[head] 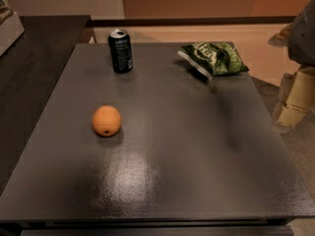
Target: Move green jalapeno chip bag near pepsi can
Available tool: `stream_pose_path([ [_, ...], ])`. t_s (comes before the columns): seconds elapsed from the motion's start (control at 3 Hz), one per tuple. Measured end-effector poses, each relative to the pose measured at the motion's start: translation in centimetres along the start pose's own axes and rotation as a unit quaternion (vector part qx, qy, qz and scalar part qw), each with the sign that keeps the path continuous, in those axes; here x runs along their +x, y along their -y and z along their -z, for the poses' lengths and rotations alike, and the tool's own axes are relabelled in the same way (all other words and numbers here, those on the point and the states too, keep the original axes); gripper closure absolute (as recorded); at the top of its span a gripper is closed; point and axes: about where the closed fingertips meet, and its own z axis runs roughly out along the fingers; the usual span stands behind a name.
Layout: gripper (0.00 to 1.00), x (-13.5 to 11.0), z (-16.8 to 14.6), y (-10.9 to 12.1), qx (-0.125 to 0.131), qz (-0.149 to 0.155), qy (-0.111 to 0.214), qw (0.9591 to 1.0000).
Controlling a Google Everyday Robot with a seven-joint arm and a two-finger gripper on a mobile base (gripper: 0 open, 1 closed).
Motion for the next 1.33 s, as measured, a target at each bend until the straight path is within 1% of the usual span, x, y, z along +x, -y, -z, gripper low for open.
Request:
stream_pose_path([
  [0.33, 0.0, 0.0, 0.0, 0.0, 0.001, 0.0, 0.0, 1.0],
  [0.67, 0.0, -0.7, -0.5, 1.8, -0.001, -0.006, 0.017, 0.9998],
  [1.0, 0.0, -2.0, -2.0, 4.6, -0.001, -0.01, 0.043, 0.999],
  [1.33, 0.0, -3.2, -4.1, 8.0, 0.005, -0.021, 0.069, 0.9974],
])
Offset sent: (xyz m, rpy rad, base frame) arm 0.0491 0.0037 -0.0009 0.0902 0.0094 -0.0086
